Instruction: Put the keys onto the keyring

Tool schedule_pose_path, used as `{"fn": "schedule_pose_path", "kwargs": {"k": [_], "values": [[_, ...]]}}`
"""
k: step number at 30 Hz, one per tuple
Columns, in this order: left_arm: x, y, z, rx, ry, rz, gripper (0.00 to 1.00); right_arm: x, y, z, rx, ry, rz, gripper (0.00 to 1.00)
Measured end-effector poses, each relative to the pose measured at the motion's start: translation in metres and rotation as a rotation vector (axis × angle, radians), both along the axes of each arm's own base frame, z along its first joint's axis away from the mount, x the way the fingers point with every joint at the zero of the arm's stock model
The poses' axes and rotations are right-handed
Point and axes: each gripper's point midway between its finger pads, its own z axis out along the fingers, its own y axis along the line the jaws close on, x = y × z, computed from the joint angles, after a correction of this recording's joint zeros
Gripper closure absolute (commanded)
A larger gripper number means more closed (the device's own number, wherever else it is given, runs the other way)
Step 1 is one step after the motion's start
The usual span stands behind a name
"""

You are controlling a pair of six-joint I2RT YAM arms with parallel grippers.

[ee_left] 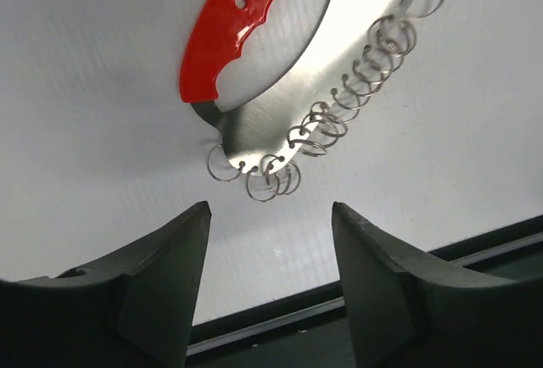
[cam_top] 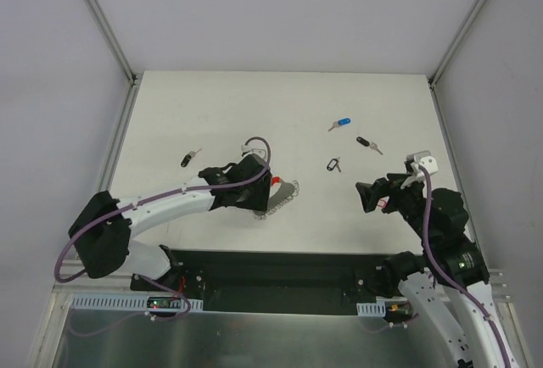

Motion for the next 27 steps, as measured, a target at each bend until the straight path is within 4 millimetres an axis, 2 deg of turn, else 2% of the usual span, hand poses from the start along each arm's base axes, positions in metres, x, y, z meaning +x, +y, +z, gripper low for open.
{"fn": "schedule_pose_path", "kwargs": {"k": [1,3,6,9,11,18,22,27], "values": [[0.003,0.001,0.011,-0.021,-0.033,0.011,0.29,0.001,0.004,-0.006,0.004,0.014,0.02,0.04],[0.007,0.002,0.033,-0.068,-0.096,0.026,0.26,0.003,0.014,-0.017,0.01,0.049,0.057,0.04],[0.012,0.007,0.058,-0.118,-0.164,0.042,0.16,0.012,0.029,-0.036,0.018,0.144,0.107,0.04],[0.017,0.022,0.074,-0.137,-0.203,0.065,0.07,0.024,0.046,-0.055,0.035,0.24,0.147,0.04],[0.022,0.039,0.082,-0.139,-0.228,0.096,0.01,0.029,0.06,-0.071,0.029,0.297,0.173,0.04],[0.044,0.113,0.108,-0.097,-0.321,0.227,0.01,0.021,0.13,-0.126,-0.091,0.459,0.314,0.01],[0.044,0.131,0.113,-0.047,-0.355,0.226,0.01,0.012,0.169,-0.152,-0.159,0.539,0.353,0.06],[0.044,0.147,0.11,0.02,-0.38,0.221,0.01,0.012,0.218,-0.153,-0.184,0.56,0.38,0.12]]}}
